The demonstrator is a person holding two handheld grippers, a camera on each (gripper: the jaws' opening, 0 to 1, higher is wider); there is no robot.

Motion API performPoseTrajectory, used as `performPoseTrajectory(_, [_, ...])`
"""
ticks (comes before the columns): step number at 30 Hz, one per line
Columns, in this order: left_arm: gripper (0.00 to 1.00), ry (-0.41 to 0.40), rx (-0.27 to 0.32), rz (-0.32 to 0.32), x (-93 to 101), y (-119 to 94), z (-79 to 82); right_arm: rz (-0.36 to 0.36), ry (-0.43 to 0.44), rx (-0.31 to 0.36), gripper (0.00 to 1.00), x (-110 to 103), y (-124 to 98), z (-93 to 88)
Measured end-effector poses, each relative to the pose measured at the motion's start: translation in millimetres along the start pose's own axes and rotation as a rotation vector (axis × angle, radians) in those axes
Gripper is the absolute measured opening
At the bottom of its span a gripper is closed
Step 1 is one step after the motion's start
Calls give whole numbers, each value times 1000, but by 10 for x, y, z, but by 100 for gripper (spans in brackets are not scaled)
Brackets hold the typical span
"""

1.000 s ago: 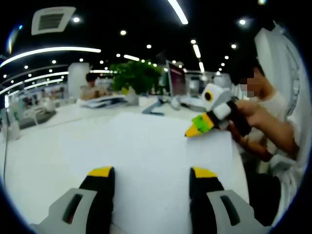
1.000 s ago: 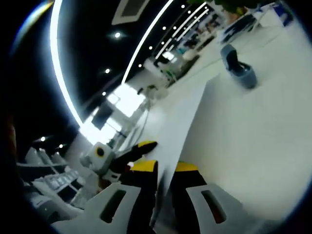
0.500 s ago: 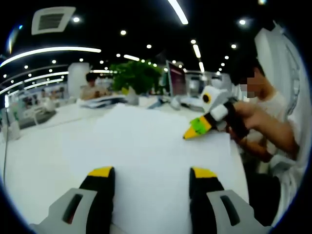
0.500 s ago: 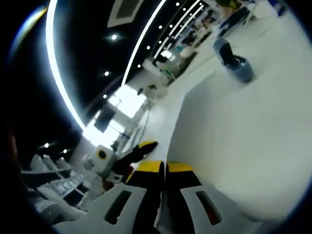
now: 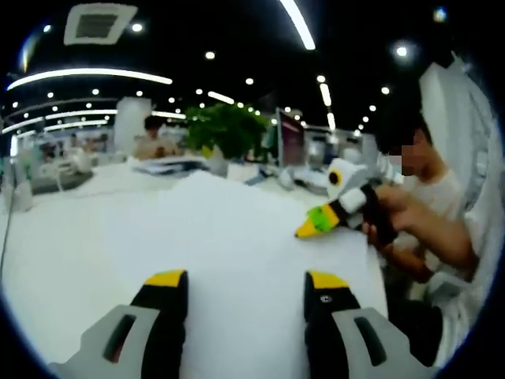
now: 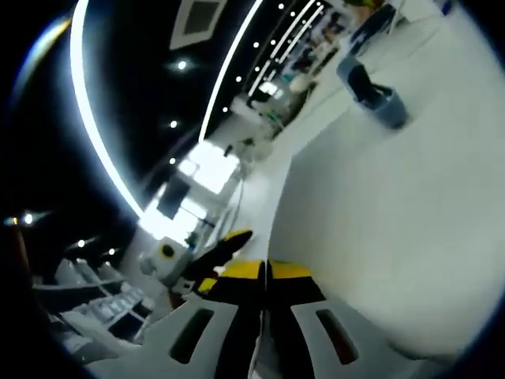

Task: Pick up the paper insert the paper into the punch align the paper edges press the punch to punch holes

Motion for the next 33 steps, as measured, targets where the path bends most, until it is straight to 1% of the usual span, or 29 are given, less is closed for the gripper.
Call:
performPoseTrajectory(3, [61, -123, 16, 1, -53, -50, 47, 2, 1, 13, 4, -1, -3, 2])
performPoseTrajectory(6, [62, -223, 41, -13, -51, -166, 74, 2, 13, 24, 4, 3, -3, 14])
performPoseTrajectory(8, [62, -297, 54, -7, -59, -244, 83, 1, 26, 28, 4, 7, -1, 22])
performPoseTrajectory(10, [64, -395, 64, -5, -70, -327, 82, -7, 33, 19, 4, 7, 12, 28])
performPoseTrajectory(11, [65, -454, 49, 17, -61, -363, 64, -10, 37, 11, 4, 9, 16, 30])
performPoseTrajectory(12, [66, -483, 40, 18, -45, -403, 47, -12, 62, 12, 4, -2, 13, 22])
performPoseTrajectory(14, [67, -539, 44, 7, 3, -477, 44, -4, 116, 40, 4, 16, 14, 56])
performPoseTrajectory(15, [67, -577, 55, 7, 27, -518, 56, 0, 125, 50, 4, 27, 14, 66])
performPoseTrajectory(16, [67, -598, 48, 9, 42, -537, 55, -1, 130, 54, 4, 34, 14, 74])
performPoseTrajectory(17, [65, -624, 28, 17, 57, -565, 44, -3, 135, 59, 4, 35, 17, 80])
performPoseTrajectory(18, [63, -629, 7, 24, 69, -585, 29, -5, 140, 66, 4, 34, 22, 82])
performPoseTrajectory(19, [62, -618, 7, 27, 122, -652, 28, 4, 152, 86, 4, 32, 43, 83])
performPoseTrajectory(21, [63, -626, 16, 25, 166, -727, 33, 27, 184, 98, 4, 24, 72, 78])
performPoseTrajectory(23, [66, -674, 14, 0, 237, -798, 36, 23, 189, 100, 4, 40, 82, 98])
performPoseTrajectory(25, [67, -723, 17, -27, 314, -852, 37, 8, 191, 118, 4, 31, 92, 104])
performPoseTrajectory(27, [67, -749, 17, -67, 407, -897, 44, 45, 256, 154, 4, 41, 150, 128])
performPoseTrajectory(28, [66, -745, -1, -87, 455, -910, 38, 64, 280, 162, 4, 41, 180, 125])
performPoseTrajectory(30, [63, -717, -28, -104, 523, -914, 19, 102, 307, 167, 4, 44, 245, 127])
performPoseTrajectory(31, [62, -700, -37, -107, 542, -907, 7, 110, 325, 175, 4, 46, 266, 125])
performPoseTrajectory(33, [63, -695, -50, -105, 553, -883, -17, 118, 334, 185, 4, 48, 296, 122])
Point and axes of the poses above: the point that each gripper's makers call its tool centre point, and the gripper's own axes: y roughly forward along the fingers, x roughly to its right, z roughly out of its top, the point moved 9 cm from there along -y, roughly backward along the fingers, and after that the axes turned 12 degrees about z, right-handed, at the moved point
